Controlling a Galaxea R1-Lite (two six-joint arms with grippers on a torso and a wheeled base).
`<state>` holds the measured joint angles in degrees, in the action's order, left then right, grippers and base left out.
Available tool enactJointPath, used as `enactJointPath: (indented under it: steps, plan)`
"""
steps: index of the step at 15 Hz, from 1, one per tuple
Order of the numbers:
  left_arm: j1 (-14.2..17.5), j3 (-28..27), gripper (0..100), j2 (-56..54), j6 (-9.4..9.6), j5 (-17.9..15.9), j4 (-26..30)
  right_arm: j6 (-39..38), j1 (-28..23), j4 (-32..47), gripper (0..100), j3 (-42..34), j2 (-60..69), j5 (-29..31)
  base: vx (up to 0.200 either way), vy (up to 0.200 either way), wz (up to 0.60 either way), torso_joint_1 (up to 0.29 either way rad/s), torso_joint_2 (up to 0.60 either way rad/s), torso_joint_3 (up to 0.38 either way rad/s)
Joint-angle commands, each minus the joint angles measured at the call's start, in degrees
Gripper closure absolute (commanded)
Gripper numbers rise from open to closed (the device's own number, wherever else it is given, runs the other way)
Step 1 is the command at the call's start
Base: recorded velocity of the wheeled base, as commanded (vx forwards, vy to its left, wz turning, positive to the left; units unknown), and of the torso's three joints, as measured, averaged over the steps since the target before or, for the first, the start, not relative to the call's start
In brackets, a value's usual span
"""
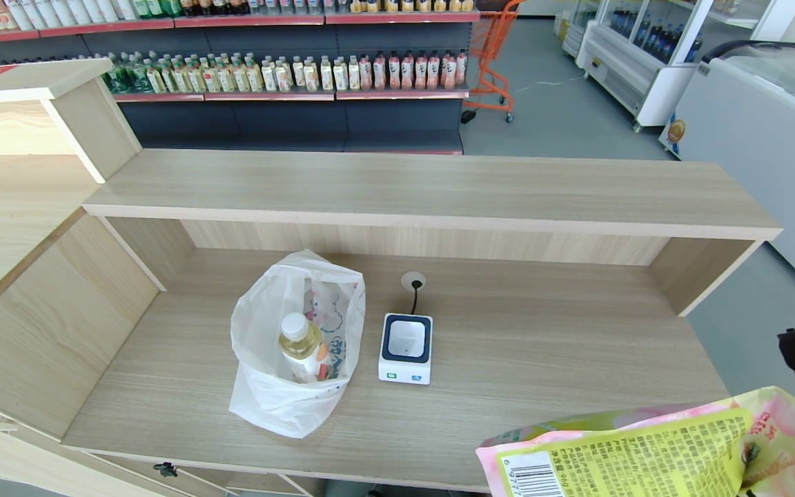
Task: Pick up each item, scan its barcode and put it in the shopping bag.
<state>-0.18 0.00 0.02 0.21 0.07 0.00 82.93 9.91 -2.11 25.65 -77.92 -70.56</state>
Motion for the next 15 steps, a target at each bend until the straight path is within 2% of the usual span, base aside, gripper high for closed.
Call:
enactJointPath:
  steps: [1, 5, 6, 7, 8, 9, 10, 11, 12, 13, 14, 15]
  plan:
    - [0.01, 0.0, 0, -0.02, -0.03, 0.01, 0.0, -0.23, -0.24, 0.0, 100, 0.1, 0.67, -0.02, 0.0, 0.0, 0.0, 0.0, 0.0, 0.0]
    - [0.01, 0.0, 0, -0.02, -0.03, 0.01, 0.0, -1.99, -0.42, 0.18, 100, 0.72, 1.02, -0.02, 0.0, 0.0, 0.0, 0.0, 0.0, 0.0]
    - [0.01, 0.0, 0, -0.02, -0.03, 0.01, 0.0, -8.23, -1.74, 0.18, 100, 2.04, 3.04, 0.16, 0.0, 0.0, 0.0, 0.0, 0.0, 0.0]
    - [0.01, 0.0, 0, -0.02, -0.03, 0.01, 0.0, -18.6, -5.34, 0.35, 100, 2.65, 6.2, 1.83, 0.0, 0.0, 0.0, 0.0, 0.0, 0.0]
    - [0.01, 0.0, 0, -0.02, -0.03, 0.01, 0.0, -34.94, -8.86, 0.35, 100, 2.3, 11.74, 5.08, 0.0, 0.0, 0.0, 0.0, 0.0, 0.0]
    - [0.01, 0.0, 0, -0.02, 0.06, 0.01, 0.0, -54.19, -10.0, 0.35, 100, 2.12, 17.19, 10.35, 0.0, 0.0, 0.0, 0.0, 0.0, 0.0]
    - [0.01, 0.0, 0, -0.02, 0.06, 0.01, 0.0, -74.41, -9.03, 0.26, 100, 2.83, 22.11, 18.44, 0.0, 0.0, 0.0, 0.0, 0.0, 0.0]
    - [0.01, 0.0, 0, -0.02, 0.06, 0.01, 0.0, -95.24, -2.79, 0.44, 100, 4.94, 25.1, 27.76, 0.0, 0.0, 0.0, 0.0, 0.0, 0.0]
    - [0.01, -0.09, 0, -0.02, -0.03, 0.01, 0.0, -111.15, 4.94, 0.97, 100, 6.96, 26.15, 36.19, 0.0, 0.0, 0.0, 0.0, 0.0, 0.0]
    - [0.01, 0.0, 0, -0.02, -0.03, 0.01, 0.0, -118.88, 8.99, 2.02, 100, 8.98, 25.8, 41.82, 0.0, 0.0, 0.0, 0.0, 0.0, 0.0]
    - [0.01, 0.0, 0, -0.02, 0.06, 0.01, 0.0, -132.85, 13.73, 5.45, 100, 13.99, 23.43, 50.96, 0.0, 0.0, 0.0, 0.0, 0.0, 0.0]
    - [0.01, 0.0, 0, -0.02, -0.03, 0.01, 0.0, -138.83, 15.05, 6.33, 100, 15.84, 22.38, 52.81, 0.0, 0.0, 0.0, 0.0, 0.0, 0.0]
